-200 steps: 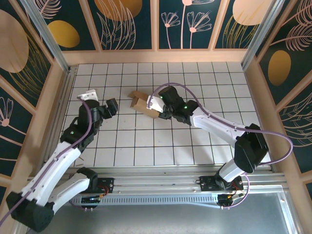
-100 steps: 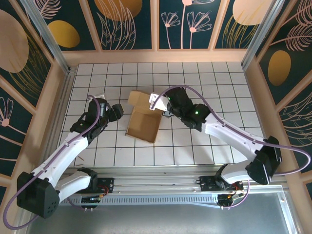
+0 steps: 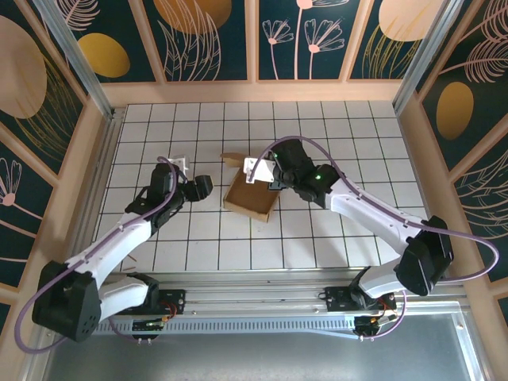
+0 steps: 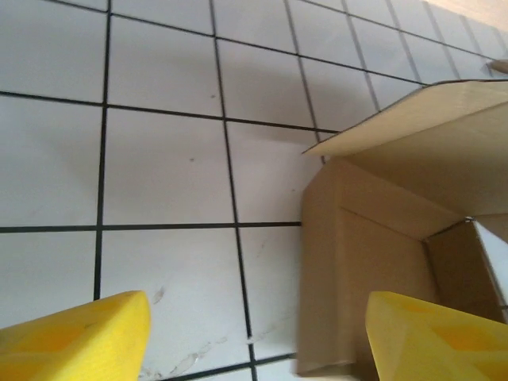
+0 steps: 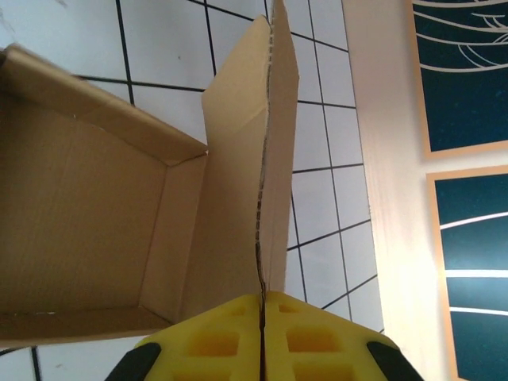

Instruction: Fold the paper box

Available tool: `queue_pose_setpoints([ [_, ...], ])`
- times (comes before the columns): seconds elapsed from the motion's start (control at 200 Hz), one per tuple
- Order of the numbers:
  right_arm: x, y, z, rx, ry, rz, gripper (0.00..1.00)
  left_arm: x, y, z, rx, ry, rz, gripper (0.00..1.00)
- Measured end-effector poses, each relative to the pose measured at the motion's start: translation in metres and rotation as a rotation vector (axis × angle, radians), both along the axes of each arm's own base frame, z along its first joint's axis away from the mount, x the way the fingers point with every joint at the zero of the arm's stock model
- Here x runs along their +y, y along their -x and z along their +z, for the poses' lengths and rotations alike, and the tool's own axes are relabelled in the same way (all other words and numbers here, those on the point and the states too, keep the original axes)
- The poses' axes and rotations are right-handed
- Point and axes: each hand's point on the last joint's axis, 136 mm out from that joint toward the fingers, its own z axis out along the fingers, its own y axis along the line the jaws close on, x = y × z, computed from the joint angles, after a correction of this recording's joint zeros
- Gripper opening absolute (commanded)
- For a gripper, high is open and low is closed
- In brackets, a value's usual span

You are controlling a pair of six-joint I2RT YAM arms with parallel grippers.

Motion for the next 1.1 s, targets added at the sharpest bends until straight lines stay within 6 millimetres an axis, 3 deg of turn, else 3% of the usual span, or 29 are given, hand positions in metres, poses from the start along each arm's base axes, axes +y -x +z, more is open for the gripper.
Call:
queue_pose_setpoints([
  [0.12, -0.005, -0.006, 0.001, 0.0, -0.006, 0.023, 0.06, 0.012, -0.023, -0.025, 0.101, -0.031, 0.093, 0.52],
  [0.215, -0.008, -0.01, 0.002, -0.001, -0.005, 0.043, 0.06, 0.011, -0.047, -0.032, 0.141, -0.021, 0.122, 0.52],
  [0.425, -0.006, -0.01, 0.008, -0.007, -0.012, 0.084, 0.06, -0.021, -0.101, -0.009, 0.114, 0.047, 0.039, 0.52],
  [0.566, -0.004, -0.01, 0.013, -0.01, -0.024, 0.095, 0.06, -0.047, -0.12, -0.003, 0.105, 0.101, -0.064, 0.45],
  [0.701, -0.004, -0.013, 0.014, -0.003, -0.027, 0.094, 0.06, -0.062, -0.119, -0.023, 0.172, 0.139, -0.135, 0.38],
  [0.911, -0.002, -0.017, 0.01, 0.008, -0.023, 0.086, 0.06, -0.059, -0.101, -0.05, 0.268, 0.131, -0.127, 0.37],
  [1.101, -0.001, -0.018, 0.009, 0.009, -0.026, 0.084, 0.06, -0.068, -0.078, -0.066, 0.344, 0.202, -0.177, 0.36],
])
